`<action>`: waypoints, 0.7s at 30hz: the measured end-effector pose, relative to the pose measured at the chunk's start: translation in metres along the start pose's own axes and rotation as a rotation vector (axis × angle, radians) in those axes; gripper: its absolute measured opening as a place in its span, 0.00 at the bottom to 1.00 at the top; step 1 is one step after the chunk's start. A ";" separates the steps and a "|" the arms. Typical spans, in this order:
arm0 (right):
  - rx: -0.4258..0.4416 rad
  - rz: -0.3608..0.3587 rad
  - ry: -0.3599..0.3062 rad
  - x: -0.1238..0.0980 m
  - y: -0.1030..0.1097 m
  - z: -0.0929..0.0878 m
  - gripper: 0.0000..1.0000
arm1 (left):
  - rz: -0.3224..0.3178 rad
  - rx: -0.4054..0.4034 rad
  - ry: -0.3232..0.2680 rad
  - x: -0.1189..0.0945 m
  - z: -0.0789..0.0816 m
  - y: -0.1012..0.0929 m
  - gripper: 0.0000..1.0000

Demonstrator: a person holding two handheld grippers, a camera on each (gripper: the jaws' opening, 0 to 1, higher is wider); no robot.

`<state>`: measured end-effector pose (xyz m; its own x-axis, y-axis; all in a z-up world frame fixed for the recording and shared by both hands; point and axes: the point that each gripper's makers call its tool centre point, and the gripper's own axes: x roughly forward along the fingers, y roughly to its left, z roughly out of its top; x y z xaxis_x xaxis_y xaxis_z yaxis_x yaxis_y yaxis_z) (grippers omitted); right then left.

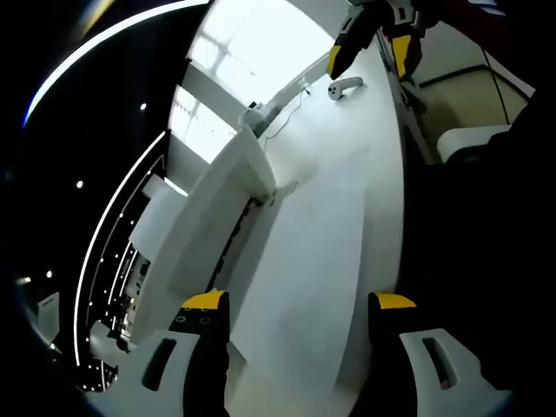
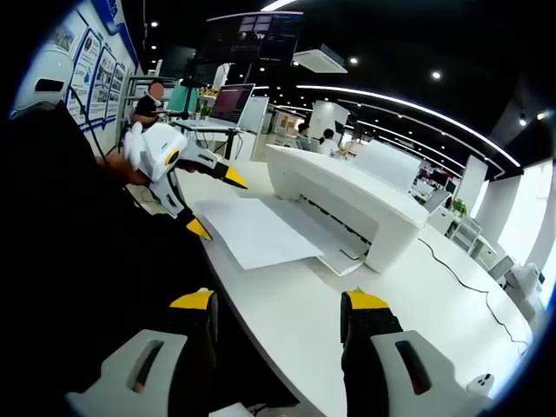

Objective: Remove the paper from the printer output slot and place it on top of the printer

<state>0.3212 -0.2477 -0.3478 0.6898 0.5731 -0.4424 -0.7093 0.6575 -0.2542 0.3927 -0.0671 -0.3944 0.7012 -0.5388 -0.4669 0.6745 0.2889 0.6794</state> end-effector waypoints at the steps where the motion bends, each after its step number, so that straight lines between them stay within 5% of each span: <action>1: 0.001 0.000 0.000 0.000 0.000 0.000 0.53 | 0.002 0.002 -0.002 0.001 0.000 0.000 0.68; 21: 0.003 -0.005 -0.005 -0.002 -0.002 0.001 0.53 | 0.054 0.050 -0.021 0.008 0.005 -0.001 0.64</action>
<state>0.3213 -0.2499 -0.3457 0.6938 0.5723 -0.4371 -0.7056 0.6615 -0.2540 0.3966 -0.0755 -0.3960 0.7312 -0.5397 -0.4172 0.6227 0.2783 0.7313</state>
